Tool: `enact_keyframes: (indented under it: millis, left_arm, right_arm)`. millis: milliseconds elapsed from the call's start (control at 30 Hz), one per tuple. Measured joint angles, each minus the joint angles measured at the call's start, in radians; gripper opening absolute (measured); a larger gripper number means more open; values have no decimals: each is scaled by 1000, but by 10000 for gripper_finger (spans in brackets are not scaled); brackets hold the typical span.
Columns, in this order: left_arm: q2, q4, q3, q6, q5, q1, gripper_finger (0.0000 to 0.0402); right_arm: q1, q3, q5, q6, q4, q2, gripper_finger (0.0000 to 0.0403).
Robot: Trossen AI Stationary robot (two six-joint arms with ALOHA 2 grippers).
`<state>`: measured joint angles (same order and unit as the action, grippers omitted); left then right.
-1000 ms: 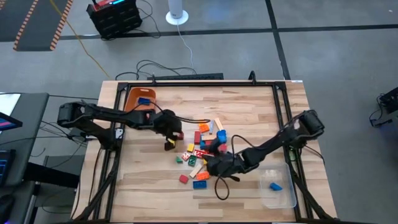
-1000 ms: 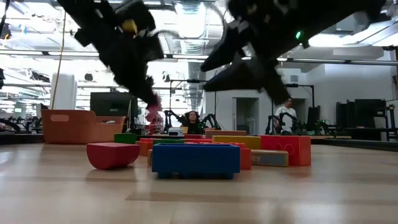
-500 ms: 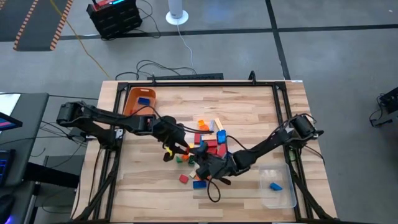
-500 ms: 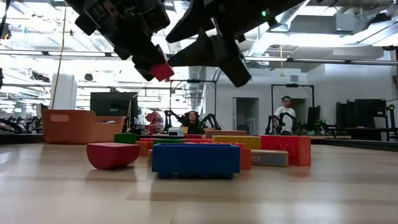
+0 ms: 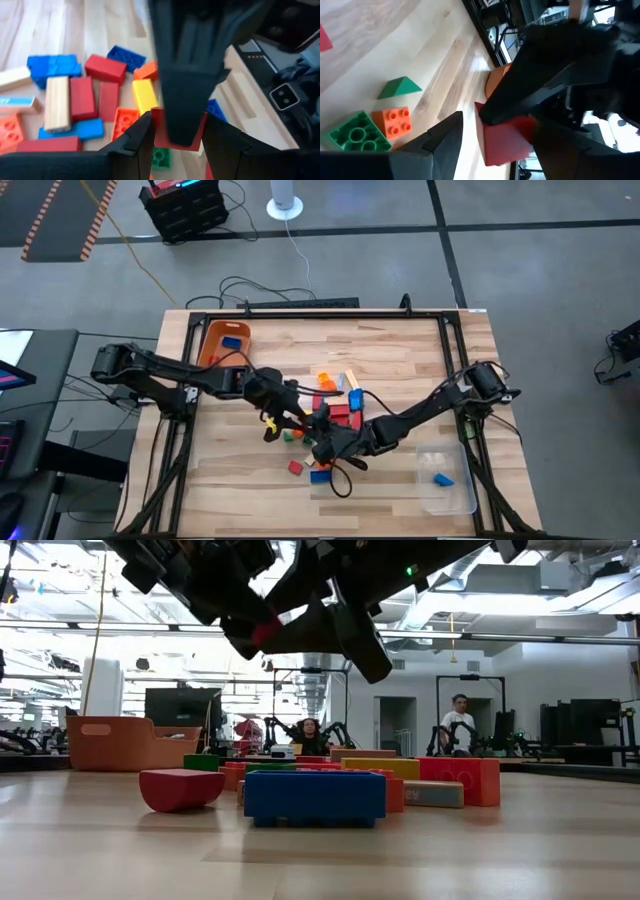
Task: Sort blocks by size
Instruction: Put the small red wooden block into the transparent bin
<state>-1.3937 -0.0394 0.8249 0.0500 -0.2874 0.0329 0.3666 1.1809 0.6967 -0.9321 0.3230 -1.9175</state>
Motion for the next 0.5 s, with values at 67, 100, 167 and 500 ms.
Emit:
enact_keyframes:
  millis: [67, 100, 167, 500]
  left_arm:
    - [0, -21, 0, 0, 0, 11, 135]
    - [0, -28, 0, -3, 1, 16, 135]
    - [0, -36, 0, -12, 2, 25, 135]
    - [0, -91, -2, -12, 3, 34, 135]
  right_arm:
    - [-3, 0, -4, 1, 0, 0, 256]
    - [-3, 0, -5, 5, 2, 0, 256]
    - [-3, 0, -13, 7, 7, 0, 253]
    - [-2, 0, -19, 4, 20, 3, 173]
